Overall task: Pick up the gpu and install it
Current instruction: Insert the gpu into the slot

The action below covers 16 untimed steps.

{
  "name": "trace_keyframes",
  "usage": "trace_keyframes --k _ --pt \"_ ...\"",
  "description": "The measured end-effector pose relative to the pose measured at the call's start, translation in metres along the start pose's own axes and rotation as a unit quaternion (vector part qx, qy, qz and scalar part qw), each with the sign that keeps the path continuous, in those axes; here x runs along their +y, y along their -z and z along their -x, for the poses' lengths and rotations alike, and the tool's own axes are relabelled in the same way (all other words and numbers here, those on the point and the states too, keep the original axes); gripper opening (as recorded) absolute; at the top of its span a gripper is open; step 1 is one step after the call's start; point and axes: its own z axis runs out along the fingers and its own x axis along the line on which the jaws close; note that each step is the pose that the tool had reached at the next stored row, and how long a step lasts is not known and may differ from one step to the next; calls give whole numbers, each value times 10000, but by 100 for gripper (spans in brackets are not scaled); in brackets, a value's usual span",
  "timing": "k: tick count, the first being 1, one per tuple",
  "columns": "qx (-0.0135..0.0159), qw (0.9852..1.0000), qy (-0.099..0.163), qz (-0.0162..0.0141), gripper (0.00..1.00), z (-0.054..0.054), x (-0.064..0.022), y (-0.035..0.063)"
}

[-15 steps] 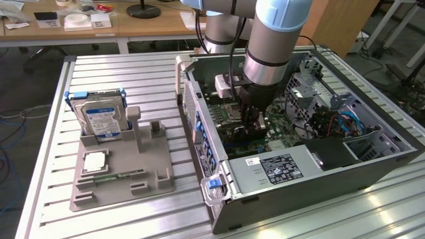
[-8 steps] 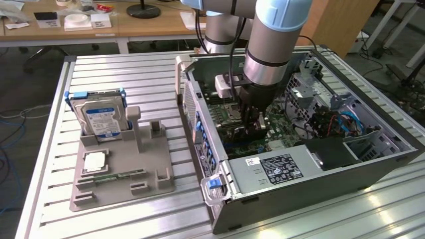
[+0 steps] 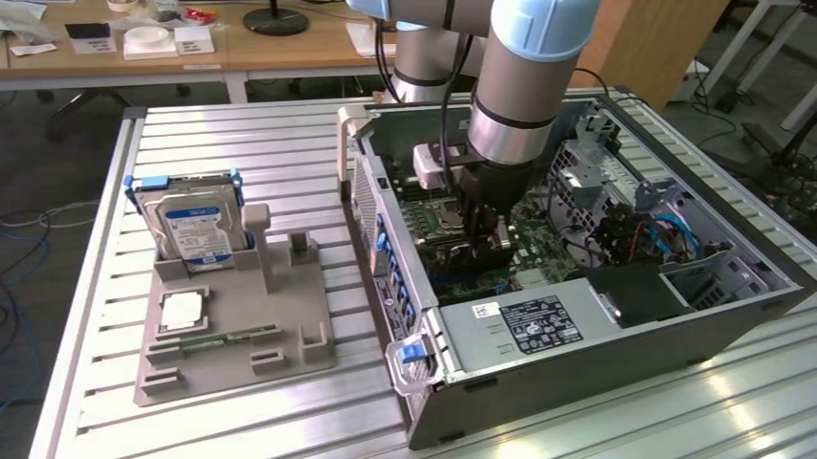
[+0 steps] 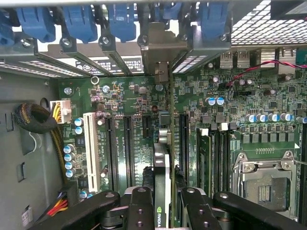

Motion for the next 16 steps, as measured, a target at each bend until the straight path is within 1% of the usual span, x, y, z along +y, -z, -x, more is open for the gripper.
trace_keyframes --k 5,9,12,16 --pt "-2 10000 0 1 27 0 1 -16" --pt "-1 10000 0 0 27 0 1 -16" --pt "-6 10000 0 -2 27 1 0 -9" --pt "-2 10000 0 0 27 0 0 -4"
